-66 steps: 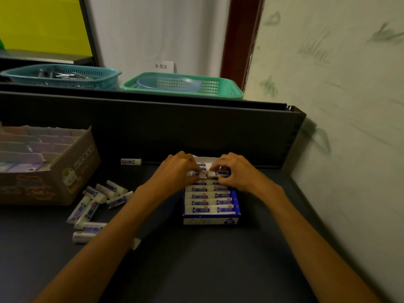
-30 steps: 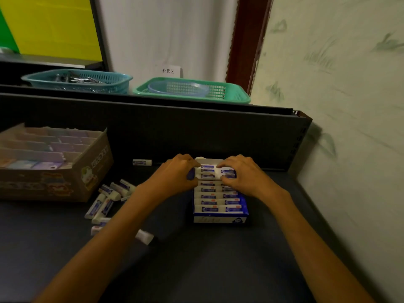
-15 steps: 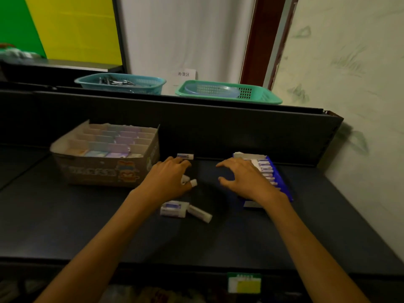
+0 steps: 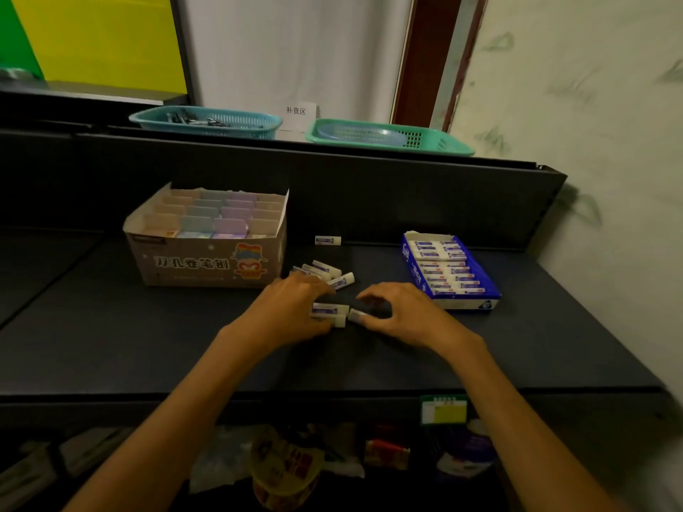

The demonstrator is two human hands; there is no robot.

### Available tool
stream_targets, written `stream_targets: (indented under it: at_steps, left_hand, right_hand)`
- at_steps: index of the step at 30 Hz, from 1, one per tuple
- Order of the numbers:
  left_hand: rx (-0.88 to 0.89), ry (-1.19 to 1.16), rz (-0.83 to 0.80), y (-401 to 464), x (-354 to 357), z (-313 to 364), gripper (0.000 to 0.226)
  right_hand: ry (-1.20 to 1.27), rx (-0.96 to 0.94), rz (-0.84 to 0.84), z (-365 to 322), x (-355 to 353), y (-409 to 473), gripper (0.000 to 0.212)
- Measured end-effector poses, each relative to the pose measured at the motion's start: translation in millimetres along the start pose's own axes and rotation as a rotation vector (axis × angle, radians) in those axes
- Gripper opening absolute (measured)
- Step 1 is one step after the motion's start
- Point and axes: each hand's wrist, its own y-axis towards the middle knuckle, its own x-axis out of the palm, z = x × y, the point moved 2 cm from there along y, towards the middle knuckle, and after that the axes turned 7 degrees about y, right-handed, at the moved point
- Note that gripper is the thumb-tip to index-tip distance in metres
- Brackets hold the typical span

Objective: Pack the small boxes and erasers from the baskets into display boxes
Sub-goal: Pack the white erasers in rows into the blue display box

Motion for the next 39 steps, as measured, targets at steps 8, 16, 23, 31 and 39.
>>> stream_targets:
  at_steps: [8, 16, 23, 31, 39]
  left_hand:
    - [-0.022, -0.022, -0.012, 13.4, 11.8, -0.5, 0.036]
    - [0.031, -0.034, -0.100, 34.1, 15.3, -7.8, 0.029]
    - [0.067, -0.004, -0.148, 42.6, 11.5, -7.4, 0.025]
    - [0.022, -0.066, -0.078, 47.5, 15.1, -1.3, 0.026]
    - [0.025, -0.187, 0.071, 45.2, 8.0, -0.7, 0.034]
  right_hand:
    - [-0.034, 0.025, -0.015, 9.5, 2.7, 0.5, 0.038]
    - [-0.051, 0.026, -0.003, 22.6, -5.0, 6.1, 0.035]
    - [-0.039, 0.011, 0.000, 27.7, -7.5, 13.4, 0.033]
    - [0.012, -0.005, 0.046, 30.9, -14.4, 15.9, 0.026]
    - [0.154, -0.065, 0.158, 26.7, -20.4, 12.3, 0.027]
